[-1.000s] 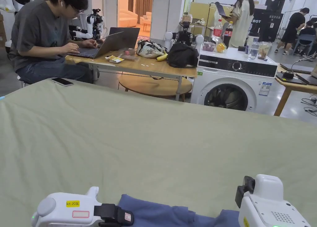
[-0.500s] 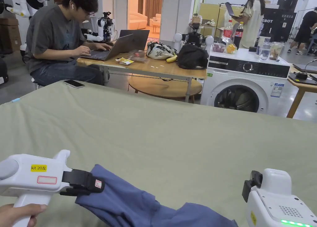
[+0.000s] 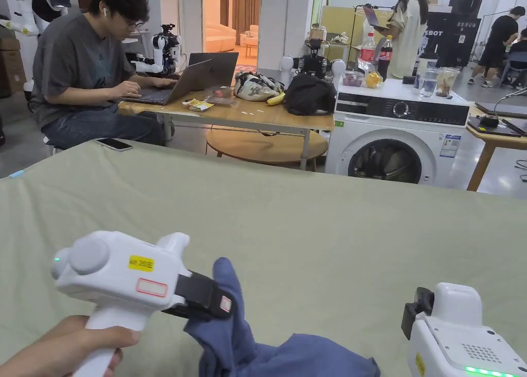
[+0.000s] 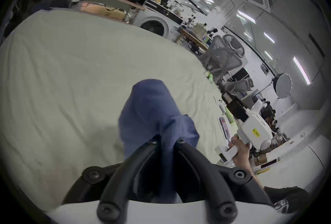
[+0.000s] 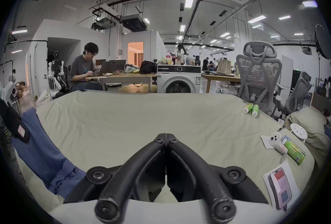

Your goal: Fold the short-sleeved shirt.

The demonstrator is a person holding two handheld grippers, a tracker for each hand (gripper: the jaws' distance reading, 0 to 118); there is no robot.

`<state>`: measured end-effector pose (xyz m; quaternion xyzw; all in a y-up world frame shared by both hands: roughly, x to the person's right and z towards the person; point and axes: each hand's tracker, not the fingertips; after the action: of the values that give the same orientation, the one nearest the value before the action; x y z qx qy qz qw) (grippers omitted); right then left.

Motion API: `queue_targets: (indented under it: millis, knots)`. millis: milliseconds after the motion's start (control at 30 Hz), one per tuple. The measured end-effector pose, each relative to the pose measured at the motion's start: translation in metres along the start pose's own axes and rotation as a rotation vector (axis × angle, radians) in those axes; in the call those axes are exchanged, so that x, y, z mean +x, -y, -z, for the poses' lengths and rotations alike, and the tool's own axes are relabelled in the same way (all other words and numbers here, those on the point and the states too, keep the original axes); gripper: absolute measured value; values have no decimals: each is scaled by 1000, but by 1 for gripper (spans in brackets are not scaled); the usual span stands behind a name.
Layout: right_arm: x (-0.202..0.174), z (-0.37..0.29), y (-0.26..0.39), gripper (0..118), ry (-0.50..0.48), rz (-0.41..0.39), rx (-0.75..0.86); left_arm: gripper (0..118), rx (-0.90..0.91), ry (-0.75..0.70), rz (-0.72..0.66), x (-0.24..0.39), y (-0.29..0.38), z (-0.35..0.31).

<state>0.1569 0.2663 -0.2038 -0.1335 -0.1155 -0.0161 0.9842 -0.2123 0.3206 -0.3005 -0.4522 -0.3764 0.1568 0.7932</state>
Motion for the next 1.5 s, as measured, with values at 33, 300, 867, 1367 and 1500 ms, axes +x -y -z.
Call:
queue_targets:
  millis: [33, 300, 867, 1367, 1500]
  knots:
    - [3, -1, 1, 0, 5, -3, -1, 3, -31, 9, 9, 9, -1, 13]
    - [25, -9, 8, 0, 47, 10, -21, 3, -172, 31, -26, 44, 4, 127]
    - [49, -14, 18, 0, 92, 12, -54, 60, -223, 60, -70, 53, 27, 177]
    - [47, -10, 21, 0, 83, 29, -67, 0, -270, 90, -120, 40, 56, 244]
    - [46, -10, 20, 0, 81, 26, -70, 0, -223, 91, -160, 31, 69, 256]
